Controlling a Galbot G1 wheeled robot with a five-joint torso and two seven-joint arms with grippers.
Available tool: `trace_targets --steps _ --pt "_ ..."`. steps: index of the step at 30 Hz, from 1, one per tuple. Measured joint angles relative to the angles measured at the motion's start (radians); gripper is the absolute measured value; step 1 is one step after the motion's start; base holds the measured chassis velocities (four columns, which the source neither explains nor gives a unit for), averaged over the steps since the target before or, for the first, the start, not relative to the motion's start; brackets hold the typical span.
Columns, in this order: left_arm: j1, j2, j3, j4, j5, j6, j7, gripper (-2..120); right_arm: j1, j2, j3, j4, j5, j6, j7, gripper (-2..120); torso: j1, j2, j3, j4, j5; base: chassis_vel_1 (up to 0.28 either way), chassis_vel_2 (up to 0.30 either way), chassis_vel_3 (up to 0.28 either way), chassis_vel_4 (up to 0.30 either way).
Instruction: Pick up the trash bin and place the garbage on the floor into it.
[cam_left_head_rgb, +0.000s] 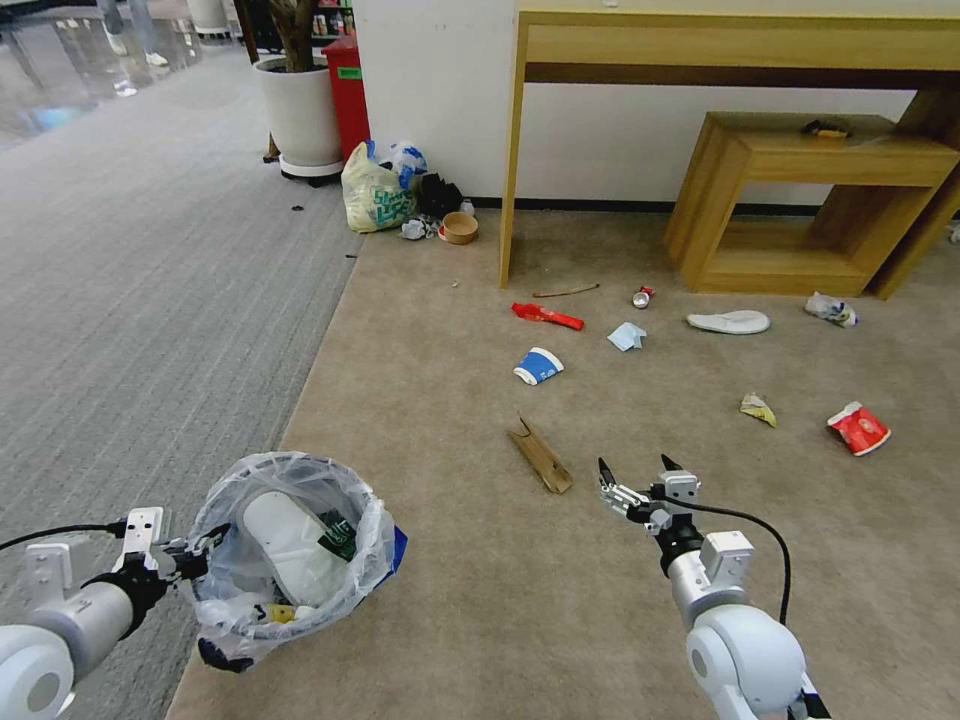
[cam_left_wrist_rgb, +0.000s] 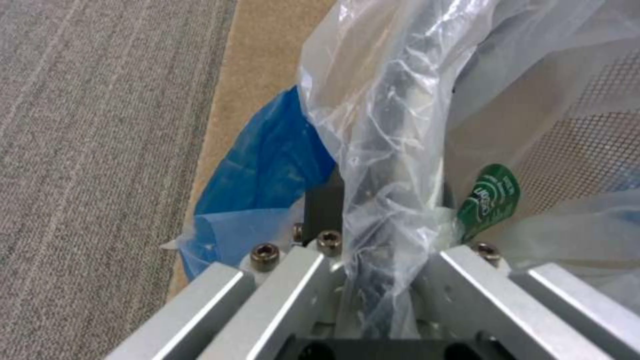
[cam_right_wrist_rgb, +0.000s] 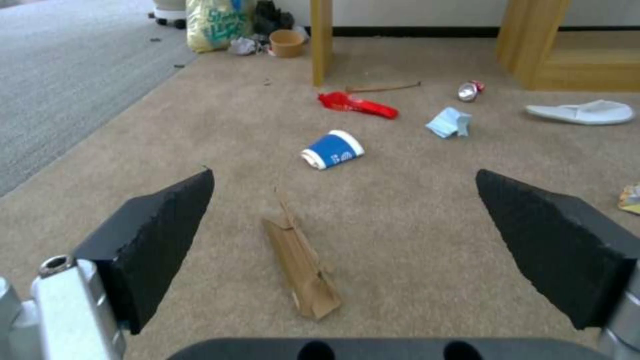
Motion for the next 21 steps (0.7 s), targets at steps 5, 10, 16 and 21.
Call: trace_targets --steps 5,10,16,21 --pt "0.004 0.0 -0.004 -0.005 0.0 0.0 0.001 0 0.009 0.0 -0.001 -0.008 0.001 0.001 0.001 100 0.0 0.0 0.0 0.0 0.0 -0.085 0.098 0.109 -0.097" --pt "0.005 0.0 -0.005 -0.007 -0.001 0.0 0.003 0 0.009 0.001 -0.003 -0.013 0.001 0.005 0.001 100 0.0 0.0 0.0 -0.0001 0.0 -0.2 0.179 0.199 -0.183" --pt "0.005 -0.002 -0.002 -0.007 0.0 0.0 0.003 0 0.008 0.005 -0.009 -0.019 -0.003 0.006 0.002 100 0.0 0.0 0.0 -0.0001 0.0 -0.192 0.196 0.193 -0.201" --pt "0.004 -0.001 -0.004 -0.004 0.0 0.0 0.005 0 0.01 0.007 -0.018 -0.032 -0.01 0.009 0.002 100 0.0 0.0 0.0 0.0 0.0001 -0.16 0.177 0.165 -0.159"
